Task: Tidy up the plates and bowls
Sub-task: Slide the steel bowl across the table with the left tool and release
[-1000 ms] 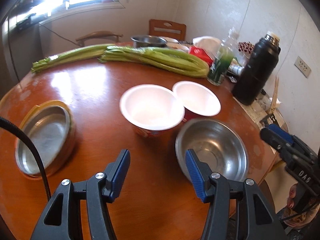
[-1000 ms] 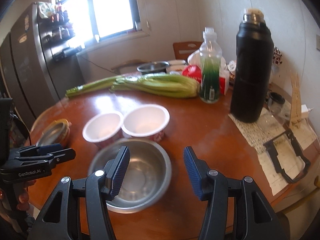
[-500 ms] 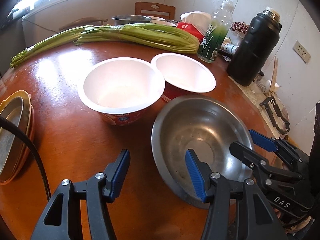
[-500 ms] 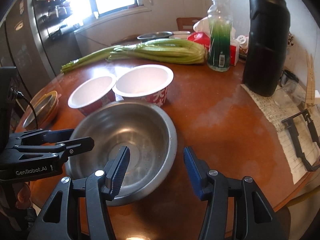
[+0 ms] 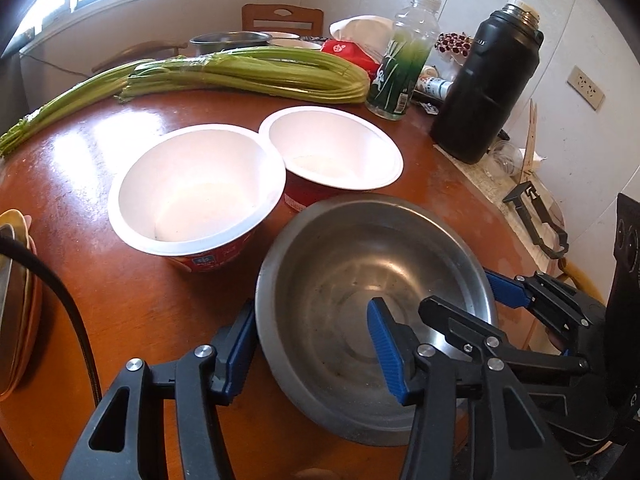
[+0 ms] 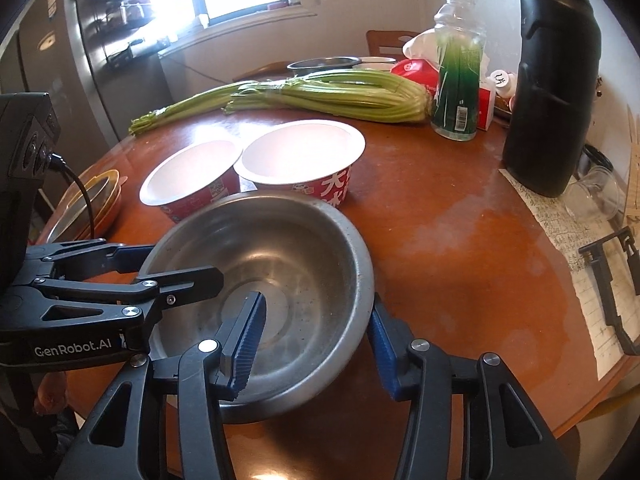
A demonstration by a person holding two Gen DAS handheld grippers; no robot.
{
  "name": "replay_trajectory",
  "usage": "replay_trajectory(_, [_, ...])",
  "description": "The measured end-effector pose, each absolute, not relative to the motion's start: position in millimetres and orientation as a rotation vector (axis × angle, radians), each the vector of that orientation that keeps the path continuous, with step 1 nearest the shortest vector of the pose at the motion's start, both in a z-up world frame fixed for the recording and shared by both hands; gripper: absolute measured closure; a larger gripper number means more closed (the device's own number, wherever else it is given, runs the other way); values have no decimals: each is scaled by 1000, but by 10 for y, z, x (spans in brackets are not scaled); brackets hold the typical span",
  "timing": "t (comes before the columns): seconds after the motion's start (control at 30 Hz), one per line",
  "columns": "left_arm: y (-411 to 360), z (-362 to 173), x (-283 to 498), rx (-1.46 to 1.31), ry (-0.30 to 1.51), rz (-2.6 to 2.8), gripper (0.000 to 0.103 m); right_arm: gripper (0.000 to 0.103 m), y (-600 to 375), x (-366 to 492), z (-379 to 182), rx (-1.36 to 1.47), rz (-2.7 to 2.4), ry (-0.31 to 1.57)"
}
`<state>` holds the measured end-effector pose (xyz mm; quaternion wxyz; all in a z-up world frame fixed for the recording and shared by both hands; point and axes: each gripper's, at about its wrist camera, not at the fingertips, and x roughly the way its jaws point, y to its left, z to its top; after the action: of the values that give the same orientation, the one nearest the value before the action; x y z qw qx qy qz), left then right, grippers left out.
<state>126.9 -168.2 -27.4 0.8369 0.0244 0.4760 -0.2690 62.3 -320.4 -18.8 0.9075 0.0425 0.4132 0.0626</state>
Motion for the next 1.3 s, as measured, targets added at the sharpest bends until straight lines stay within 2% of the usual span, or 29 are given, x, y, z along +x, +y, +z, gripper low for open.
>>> replay_trajectory(0.7, [-1111, 30, 876, 23, 955, -491, 48, 51, -2677, 367, 19, 53, 266, 819])
replay_trajectory(1.3, [-848, -262, 903, 4, 1022, -439, 48, 51, -2424, 404, -96, 37, 324, 860])
